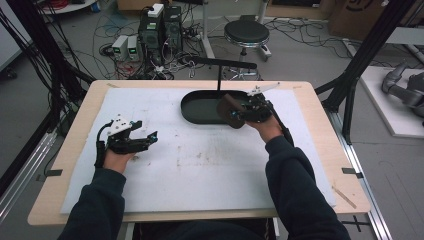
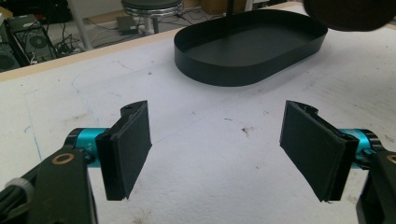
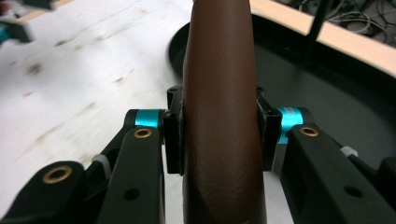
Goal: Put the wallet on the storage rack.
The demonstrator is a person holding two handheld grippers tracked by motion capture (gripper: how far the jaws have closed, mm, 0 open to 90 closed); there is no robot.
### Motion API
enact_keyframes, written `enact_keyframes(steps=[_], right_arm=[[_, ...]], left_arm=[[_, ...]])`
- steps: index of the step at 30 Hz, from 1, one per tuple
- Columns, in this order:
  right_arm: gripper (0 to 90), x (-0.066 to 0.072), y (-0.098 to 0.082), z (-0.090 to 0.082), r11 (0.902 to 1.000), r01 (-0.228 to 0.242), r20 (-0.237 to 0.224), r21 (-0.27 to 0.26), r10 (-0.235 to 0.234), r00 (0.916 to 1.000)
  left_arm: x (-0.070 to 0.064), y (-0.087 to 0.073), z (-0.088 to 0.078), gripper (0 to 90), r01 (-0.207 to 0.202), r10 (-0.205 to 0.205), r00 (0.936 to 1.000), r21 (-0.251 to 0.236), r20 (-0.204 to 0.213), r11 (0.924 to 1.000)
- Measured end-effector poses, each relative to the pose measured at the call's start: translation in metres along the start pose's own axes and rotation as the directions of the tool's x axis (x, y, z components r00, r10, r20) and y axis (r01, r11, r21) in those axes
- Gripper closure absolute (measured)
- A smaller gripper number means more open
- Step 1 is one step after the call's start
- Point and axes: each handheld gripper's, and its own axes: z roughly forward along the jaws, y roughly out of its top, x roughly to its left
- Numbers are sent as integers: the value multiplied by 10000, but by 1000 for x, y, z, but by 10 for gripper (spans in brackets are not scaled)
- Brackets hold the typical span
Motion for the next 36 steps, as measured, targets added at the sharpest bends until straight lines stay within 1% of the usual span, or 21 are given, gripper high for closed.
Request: enact_keyframes(steps=[3, 4, 6, 10, 13, 15, 17, 19, 21, 22, 24, 25, 27, 28, 30, 31, 32, 33, 34, 35, 36], right_arm=[[643, -10, 10, 12, 9992, -336, 93, -216, 338, 9994], [643, -13, 14, 16, 9987, -478, 152, -170, 480, 9987], [643, -18, 18, 25, 9983, -482, 489, -339, 498, 9976], [642, -29, 24, 44, 9968, -801, 883, -21, 800, 9929], [642, -35, 22, 59, 9950, -986, 1157, -173, 999, 9882], [641, -37, 18, 67, 9909, -1337, 1026, -145, 1345, 9856], [640, -40, 14, 75, 9832, -1821, 726, -113, 1824, 9805], [640, -40, 11, 81, 9751, -2204, 470, -264, 2214, 9740], [640, -40, 10, 86, 9671, -2474, 254, -593, 2492, 9681], [639, -40, 9, 88, 9644, -2569, 211, -630, 2587, 9657], [630, -42, 7, 92, 9621, -2685, 360, -469, 2703, 9621], [627, -43, 5, 94, 9596, -2786, 419, -385, 2802, 9590], [608, -47, 2, 95, 9530, -3015, 189, -300, 3021, 9531], [564, -48, 2, 94, 9521, -3049, 240, -242, 3054, 9519], [472, -49, 3, 89, 9571, -2892, 735, -168, 2896, 9543], [404, -51, 3, 85, 9562, -2925, 1098, -122, 2920, 9501], [394, -52, 4, 82, 9563, -2924, 1325, -74, 2908, 9476], [389, -53, 4, 77, 9605, -2782, 1569, -33, 2752, 9485], [374, -55, 4, 73, 9610, -2767, 1759, -29, 2729, 9458], [362, -56, 5, 68, 9594, -2817, 1840, -131, 2792, 9424], [358, -57, 6, 62, 9591, -2819, 1846, -235, 2813, 9417]], left_arm=[[0, 0, 0, 245, 16, -16, 10000, 3, 16, 10000], [1, 0, 0, 245, 29, -29, 10000, 4, 23, 10000], [1, 0, 0, 245, 54, -54, 10000, -17, 29, 10000], [0, 0, 1, 245, 37, -37, 10000, 18, 57, 10000], [0, 0, 1, 245, 35, -35, 10000, 8, 76, 10000], [1, -1, 1, 245, 46, -46, 9999, -14, 90, 10000], [1, -1, 1, 245, 60, -60, 9999, -4, 95, 10000], [1, -1, 1, 245, 54, -54, 9999, 2, 104, 10000], [1, -1, 2, 245, 43, -43, 9999, 16, 111, 10000], [0, -1, 2, 245, 40, -40, 9999, 27, 113, 10000], [0, -1, 2, 245, -11, 11, 9999, 14, 114, 10000], [0, 0, 1, 245, -5, 5, 10000, -6, 93, 10000], [0, 0, 1, 245, 41, -41, 10000, -27, 75, 10000], [1, -1, 1, 245, 33, -33, 10000, -25, 91, 10000], [0, -1, 1, 245, 37, -37, 10000, -7, 84, 10000], [0, 0, 1, 245, 17, -17, 9999, -9, 102, 10000], [0, 0, 1, 245, -10, 10, 10000, -8, 90, 10000], [0, -1, 1, 245, 0, 0, 9999, -2, 102, 10000], [0, -1, 1, 245, -13, 13, 9999, 15, 101, 10000], [0, -1, 1, 245, -8, 8, 10000, 3, 87, 10000], [0, 0, 1, 245, -9, 9, 10000, 4, 87, 10000]])
